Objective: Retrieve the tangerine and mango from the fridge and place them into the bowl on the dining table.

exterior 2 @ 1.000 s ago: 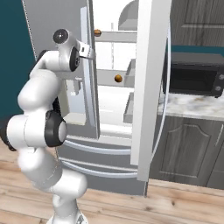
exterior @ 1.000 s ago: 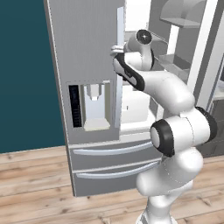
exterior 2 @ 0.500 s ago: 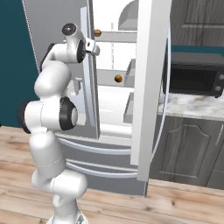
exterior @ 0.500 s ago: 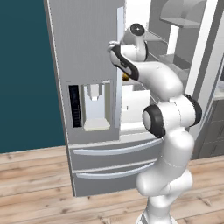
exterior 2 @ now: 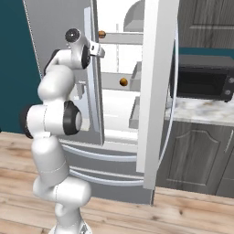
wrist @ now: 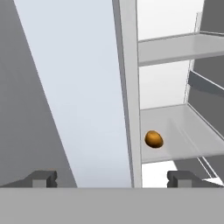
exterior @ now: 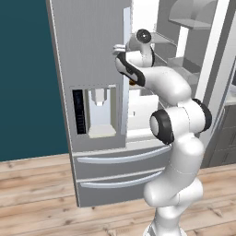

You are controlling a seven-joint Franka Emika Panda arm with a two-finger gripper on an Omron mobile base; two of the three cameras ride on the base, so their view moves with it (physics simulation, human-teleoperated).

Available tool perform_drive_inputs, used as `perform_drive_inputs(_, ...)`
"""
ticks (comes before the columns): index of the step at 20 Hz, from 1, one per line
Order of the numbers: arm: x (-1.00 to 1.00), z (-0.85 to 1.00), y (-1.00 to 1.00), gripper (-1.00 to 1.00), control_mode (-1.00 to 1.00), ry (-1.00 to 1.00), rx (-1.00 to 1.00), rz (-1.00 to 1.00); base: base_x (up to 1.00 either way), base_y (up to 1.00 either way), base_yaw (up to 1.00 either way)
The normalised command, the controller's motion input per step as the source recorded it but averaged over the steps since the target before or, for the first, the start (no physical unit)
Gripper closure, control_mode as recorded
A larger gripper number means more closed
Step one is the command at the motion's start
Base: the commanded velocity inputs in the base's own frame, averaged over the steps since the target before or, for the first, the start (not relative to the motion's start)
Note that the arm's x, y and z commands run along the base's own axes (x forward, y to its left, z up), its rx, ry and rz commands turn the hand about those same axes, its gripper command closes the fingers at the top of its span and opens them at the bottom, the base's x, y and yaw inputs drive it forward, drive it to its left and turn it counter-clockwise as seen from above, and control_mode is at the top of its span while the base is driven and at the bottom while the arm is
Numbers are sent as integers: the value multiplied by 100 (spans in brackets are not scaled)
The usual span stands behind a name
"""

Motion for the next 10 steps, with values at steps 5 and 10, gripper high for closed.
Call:
perform_drive_inputs(5,12,-22,0,-100,-100,-16,0,0,0,0,0)
perform_drive_inputs(10,46,0,0,100,-100,0,0,0,0,0,0)
